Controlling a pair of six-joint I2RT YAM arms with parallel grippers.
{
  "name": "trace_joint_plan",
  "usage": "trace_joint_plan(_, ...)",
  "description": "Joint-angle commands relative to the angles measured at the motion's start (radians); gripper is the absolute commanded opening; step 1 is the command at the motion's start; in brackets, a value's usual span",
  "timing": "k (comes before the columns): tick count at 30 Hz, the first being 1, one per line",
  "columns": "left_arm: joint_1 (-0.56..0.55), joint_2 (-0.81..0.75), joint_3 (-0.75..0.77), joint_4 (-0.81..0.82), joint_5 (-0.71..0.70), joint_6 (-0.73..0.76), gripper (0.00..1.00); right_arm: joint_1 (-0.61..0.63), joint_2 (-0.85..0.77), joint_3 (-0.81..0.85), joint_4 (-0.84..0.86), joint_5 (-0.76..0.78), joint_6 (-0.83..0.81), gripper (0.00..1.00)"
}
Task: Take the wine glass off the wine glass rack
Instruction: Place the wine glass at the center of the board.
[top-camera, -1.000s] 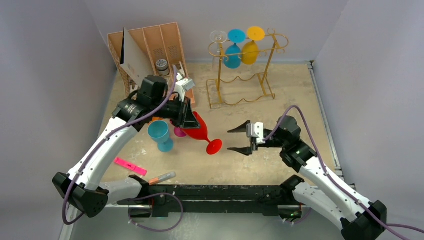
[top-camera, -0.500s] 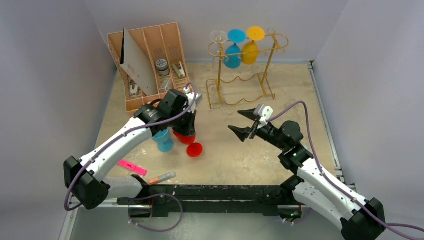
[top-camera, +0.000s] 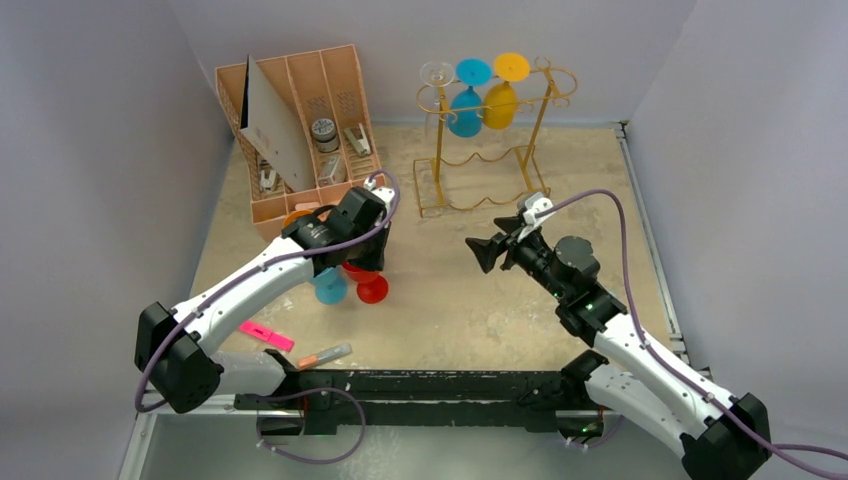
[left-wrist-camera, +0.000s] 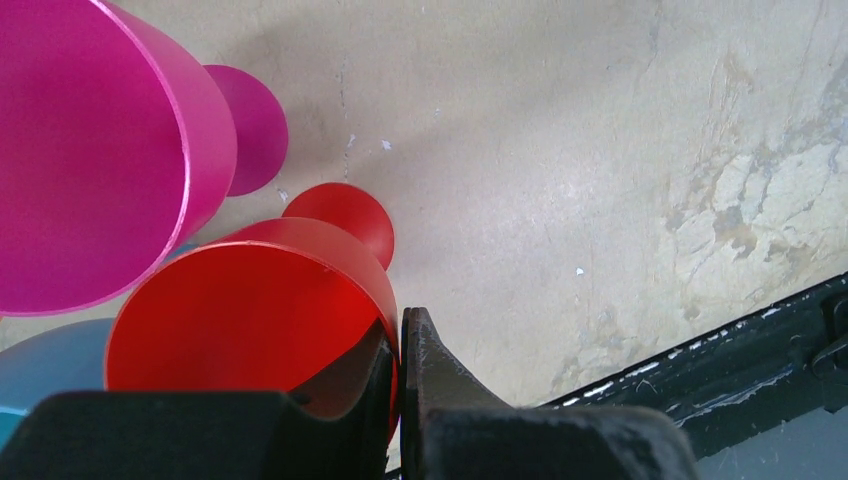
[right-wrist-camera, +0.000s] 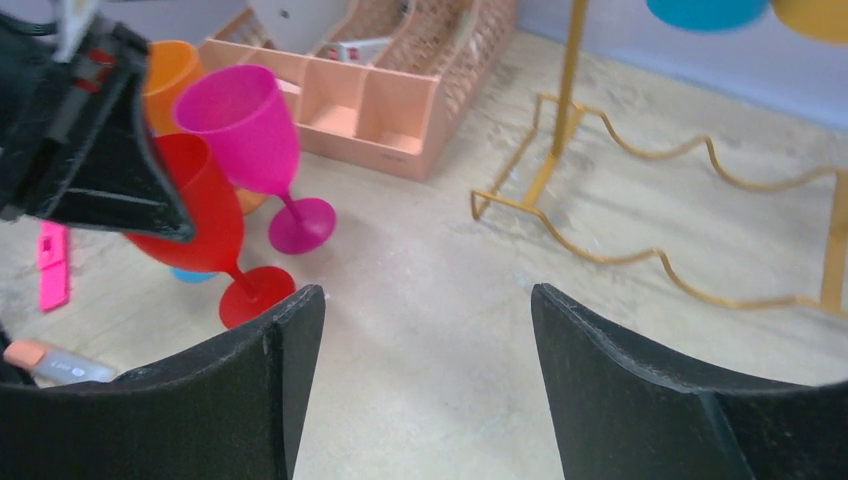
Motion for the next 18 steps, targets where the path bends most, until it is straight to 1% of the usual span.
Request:
trace_joint_plan(1, -0.004, 0.007, -0.001, 0.029, -0.039, -0.037, 0.0, 0.003, 0.007, 0.089, -0.173, 0.184, 0.128, 0.78)
trace_joint_plan(4, -0.004, 0.013, 0.016, -0.004, -0.042, -0.029, 0.0, 0.003, 0.018, 0.112, -0.253, 0.275, 0.188, 0.79)
trace_joint_plan(7, -0.006, 0.018, 0.026, -0.022, -0.04, -0.012, 0.0, 0.003, 0.021, 0.125, -0.309, 0.31, 0.211, 0.8)
trace_joint_plan(15, -0.022, 0.037, 0.047, -0.082, -0.055, 0.019, 0.0, 0.003, 0.036, 0.134, -0.326, 0.306, 0.228, 0.81)
trace_joint_plan(18, -0.022, 0.04, 0.066, -0.095, -0.035, 0.01, 0.06, 0.003, 0.039, 0.136, -0.328, 0.293, 0.231, 0.81)
